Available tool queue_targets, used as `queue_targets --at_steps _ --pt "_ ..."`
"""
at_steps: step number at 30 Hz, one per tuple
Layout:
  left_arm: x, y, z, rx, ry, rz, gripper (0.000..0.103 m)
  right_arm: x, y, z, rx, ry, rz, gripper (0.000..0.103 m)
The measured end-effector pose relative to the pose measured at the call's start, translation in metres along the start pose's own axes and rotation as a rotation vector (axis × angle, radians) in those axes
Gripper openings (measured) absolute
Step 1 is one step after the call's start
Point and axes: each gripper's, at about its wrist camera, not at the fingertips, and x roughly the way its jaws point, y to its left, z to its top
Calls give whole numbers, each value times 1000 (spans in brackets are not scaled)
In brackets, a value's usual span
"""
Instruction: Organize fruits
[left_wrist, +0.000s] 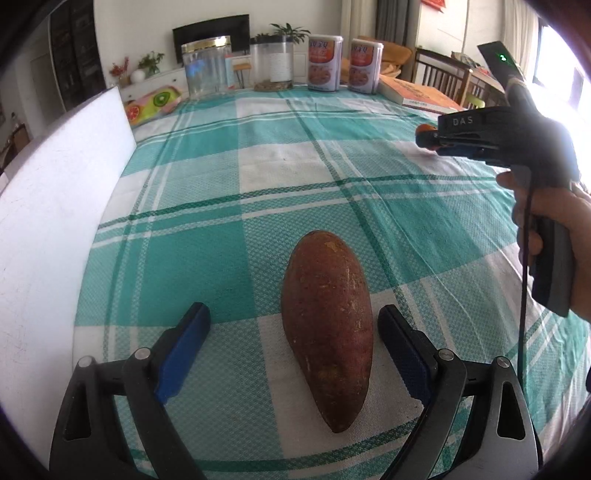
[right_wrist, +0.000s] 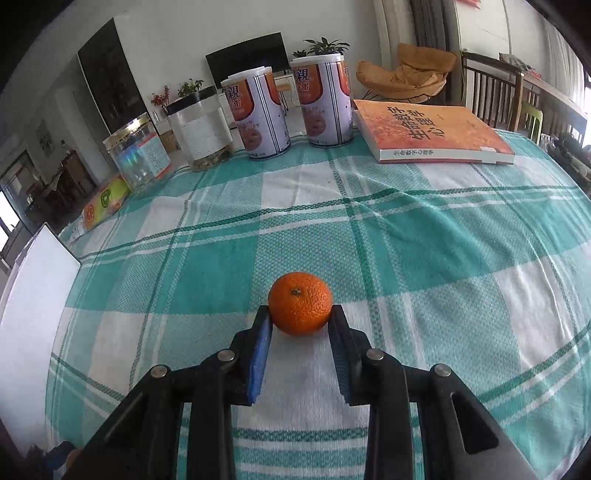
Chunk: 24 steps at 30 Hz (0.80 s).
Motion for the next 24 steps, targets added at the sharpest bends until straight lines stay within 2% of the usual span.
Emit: queue_targets --at_steps 5,7,8,9,14,17,20,22,24 --pt "0 0 2 7 12 0 93 -66 4 -57 30 -11 49 31" --pt "-1 3 6 -11 23 -27 91 -90 9 -79 32 -14 63 31" --pt "-3 7 8 -31 17 -58 77 -102 13 -90 33 -16 66 31" --pt "-5 9 10 -41 14 -97 44 -113 15 -100 36 -17 70 31" --pt "-30 23 9 -117 34 -204 42 -151 27 -138 74 -4 84 31" --pt "-85 41 -1 -201 19 -388 42 -170 41 -145 86 -1 111 31" --pt "-157 67 -10 -245 -16 -554 42 -189 80 -139 46 -1 184 31" --pt "-199 93 -13 -268 -62 -582 42 -196 123 -134 -10 19 255 31" --pt "-230 127 -17 -290 -124 -522 42 -202 170 -132 -71 42 345 32"
